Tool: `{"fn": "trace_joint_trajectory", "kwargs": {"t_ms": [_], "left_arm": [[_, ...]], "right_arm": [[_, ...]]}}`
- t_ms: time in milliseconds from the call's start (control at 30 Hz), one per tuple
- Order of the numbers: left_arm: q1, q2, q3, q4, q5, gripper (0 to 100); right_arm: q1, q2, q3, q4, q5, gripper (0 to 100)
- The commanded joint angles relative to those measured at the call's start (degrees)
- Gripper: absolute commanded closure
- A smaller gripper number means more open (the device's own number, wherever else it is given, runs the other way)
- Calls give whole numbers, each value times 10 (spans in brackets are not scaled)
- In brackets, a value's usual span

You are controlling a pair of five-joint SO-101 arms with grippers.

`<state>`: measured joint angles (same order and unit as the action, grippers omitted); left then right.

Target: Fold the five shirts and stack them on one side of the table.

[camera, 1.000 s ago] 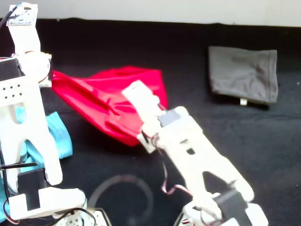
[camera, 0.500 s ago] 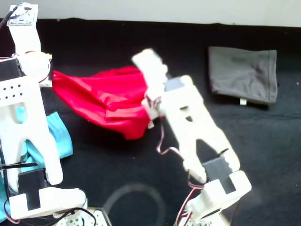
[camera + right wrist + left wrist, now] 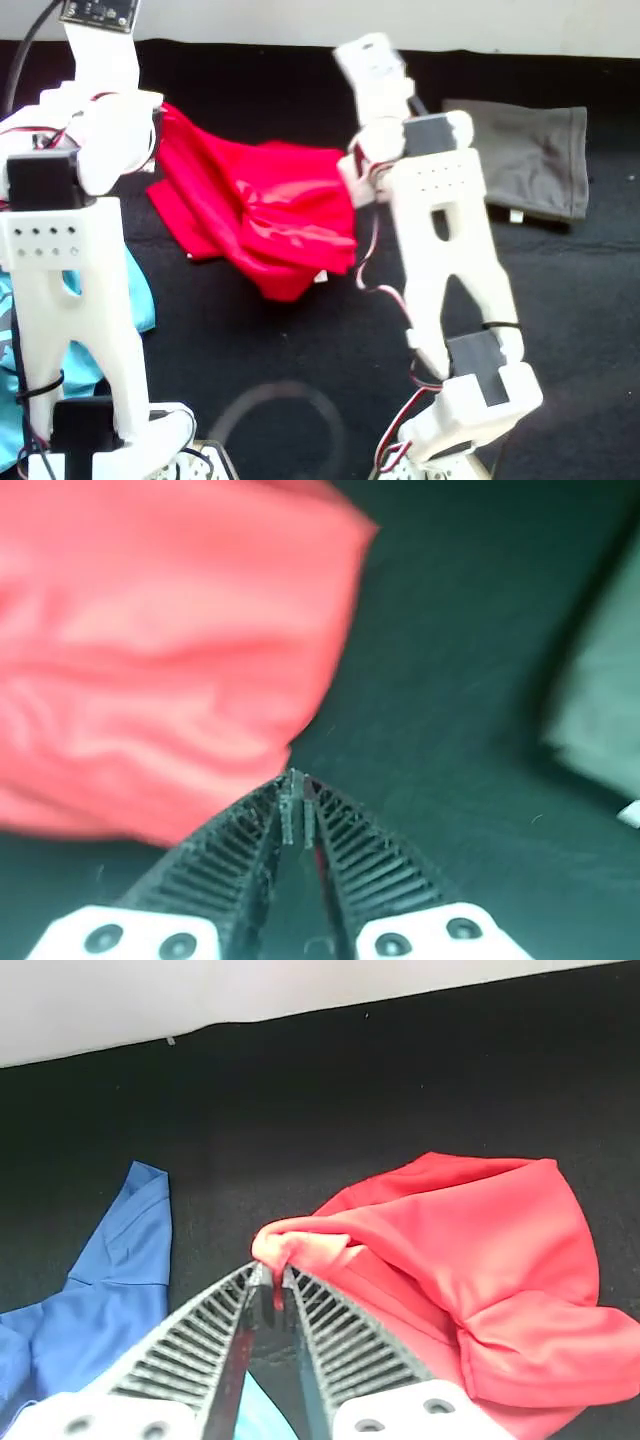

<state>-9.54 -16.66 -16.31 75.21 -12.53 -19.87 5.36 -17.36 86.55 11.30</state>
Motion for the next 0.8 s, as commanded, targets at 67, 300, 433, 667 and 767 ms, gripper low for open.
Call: {"fn": "trace_joint_trajectory", "kwargs": {"t_ms": [67, 300, 433, 667, 767], "left_arm": [[-15, -21, 54, -13, -5, 991], [-65, -22, 136, -70, -5, 991], [-73, -25, 149, -71, -5, 991], [-73, -24, 148, -70, -5, 991], [-73, -20, 154, -69, -5, 991]], "right_arm": [[-96, -1, 110, -8, -4, 779], [-159, 0, 264, -123, -4, 702], [-154, 27, 302, -193, -4, 702], [-114, 127, 213, -211, -7, 857], [-92, 125, 167, -194, -7, 994]]}}
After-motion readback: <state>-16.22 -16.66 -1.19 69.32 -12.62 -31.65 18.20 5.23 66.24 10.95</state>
